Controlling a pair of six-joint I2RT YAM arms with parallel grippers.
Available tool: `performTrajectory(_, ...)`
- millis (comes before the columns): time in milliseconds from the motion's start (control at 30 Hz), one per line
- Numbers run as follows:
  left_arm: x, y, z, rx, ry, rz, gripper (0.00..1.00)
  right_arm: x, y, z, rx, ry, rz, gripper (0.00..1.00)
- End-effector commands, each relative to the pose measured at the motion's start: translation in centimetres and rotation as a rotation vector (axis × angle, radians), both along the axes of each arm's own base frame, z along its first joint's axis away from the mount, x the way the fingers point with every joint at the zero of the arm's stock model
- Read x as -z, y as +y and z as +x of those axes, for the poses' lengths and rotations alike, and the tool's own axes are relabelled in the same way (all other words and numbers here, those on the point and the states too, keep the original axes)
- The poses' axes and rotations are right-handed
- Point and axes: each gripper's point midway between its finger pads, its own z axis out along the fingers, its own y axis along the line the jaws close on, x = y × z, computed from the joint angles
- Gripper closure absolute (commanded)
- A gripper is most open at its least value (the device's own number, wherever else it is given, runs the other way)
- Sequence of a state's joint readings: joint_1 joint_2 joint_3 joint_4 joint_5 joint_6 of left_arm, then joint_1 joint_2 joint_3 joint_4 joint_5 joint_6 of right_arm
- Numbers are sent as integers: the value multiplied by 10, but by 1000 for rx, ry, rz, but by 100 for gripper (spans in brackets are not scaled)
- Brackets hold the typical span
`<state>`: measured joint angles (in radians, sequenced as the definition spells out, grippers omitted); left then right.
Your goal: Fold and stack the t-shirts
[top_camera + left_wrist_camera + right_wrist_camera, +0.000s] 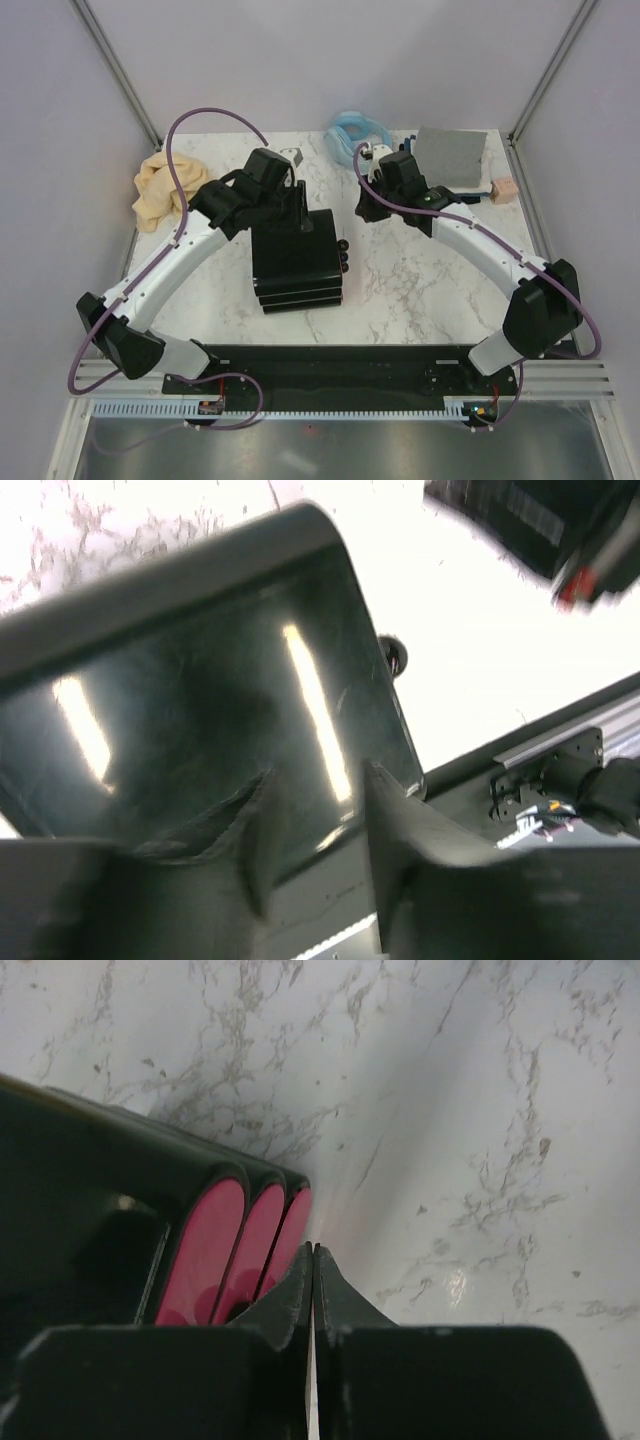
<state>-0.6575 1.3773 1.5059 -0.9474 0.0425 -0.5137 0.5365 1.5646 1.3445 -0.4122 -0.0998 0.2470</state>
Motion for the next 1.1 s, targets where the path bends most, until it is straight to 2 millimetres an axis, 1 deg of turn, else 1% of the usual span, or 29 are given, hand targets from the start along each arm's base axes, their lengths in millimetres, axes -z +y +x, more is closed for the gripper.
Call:
performTrajectory(0, -40, -9, 30, 2, -158, -38, 70, 3, -11, -32, -12, 41, 17, 100)
performTrajectory(33, -42, -11, 33, 2, -165, -40, 80, 11, -13, -40, -14, 66, 18, 100)
performTrajectory(67, -47, -12, 36, -1, -176, -50, 88, 14, -15, -47, -22, 80, 22, 100)
performTrajectory(100, -46, -11, 43, -16, -187, -32, 89, 9, -16, -53, -31, 73, 38, 100)
performTrajectory(133, -48, -11, 46, -22, -193, -30, 90, 17, -17, -63, -45, 101, 44, 100)
performTrajectory(167, -53, -12, 49, -27, -207, -35, 93, 18, -17, -69, -49, 109, 60, 100)
performTrajectory(200, -52, -13, 53, -37, -205, -29, 95, 10, -18, -74, -53, 92, 82, 100)
performTrajectory(233, -52, -13, 55, -42, -206, -27, 97, 16, -19, -82, -62, 108, 85, 100)
performTrajectory(267, -53, -13, 57, -51, -211, -26, 98, 8, -20, -85, -59, 90, 108, 100)
performTrajectory(333, -49, -13, 61, -66, -207, -20, 98, 12, -20, -94, -65, 111, 129, 100)
performTrajectory(367, -45, -13, 63, -69, -203, -15, 98, 9, -13, -100, -102, 117, 165, 100)
performTrajectory(433, -37, -14, 65, -73, -192, -2, 98, 13, -5, -110, -123, 141, 176, 100)
performTrajectory(500, -33, -13, 67, -80, -182, 4, 98, 14, 4, -116, -141, 145, 186, 100)
performTrajectory(533, -33, -14, 68, -80, -182, 4, 98, 15, 11, -122, -159, 151, 188, 100)
performTrajectory(600, -33, -16, 69, -76, -184, 1, 98, 15, 23, -127, -173, 159, 215, 100)
performTrajectory(633, -34, -16, 69, -78, -185, 2, 98, 18, 30, -134, -194, 171, 219, 100)
performTrajectory(667, -36, -16, 70, -78, -190, -2, 98, 19, 36, -134, -202, 167, 229, 100)
performTrajectory(733, -37, -15, 70, -81, -194, -1, 98, 23, 45, -143, -223, 185, 237, 100)
performTrajectory(900, -36, -9, 65, -90, -199, 9, 98, 28, 62, -146, -264, 196, 247, 100)
performTrajectory(933, -37, -7, 64, -94, -203, 9, 98, 24, 67, -147, -282, 194, 254, 100)
performTrajectory(967, -33, -4, 63, -98, -195, 17, 98, 31, 72, -147, -294, 204, 241, 100)
performTrajectory(1000, -36, -3, 61, -100, -201, 10, 98, 27, 77, -145, -307, 199, 245, 100)
performTrajectory(1033, -36, -1, 60, -102, -204, 11, 98, 29, 83, -147, -327, 209, 242, 100)
performTrajectory(1067, -34, 1, 59, -104, -202, 18, 98, 37, 89, -144, -338, 222, 232, 100)
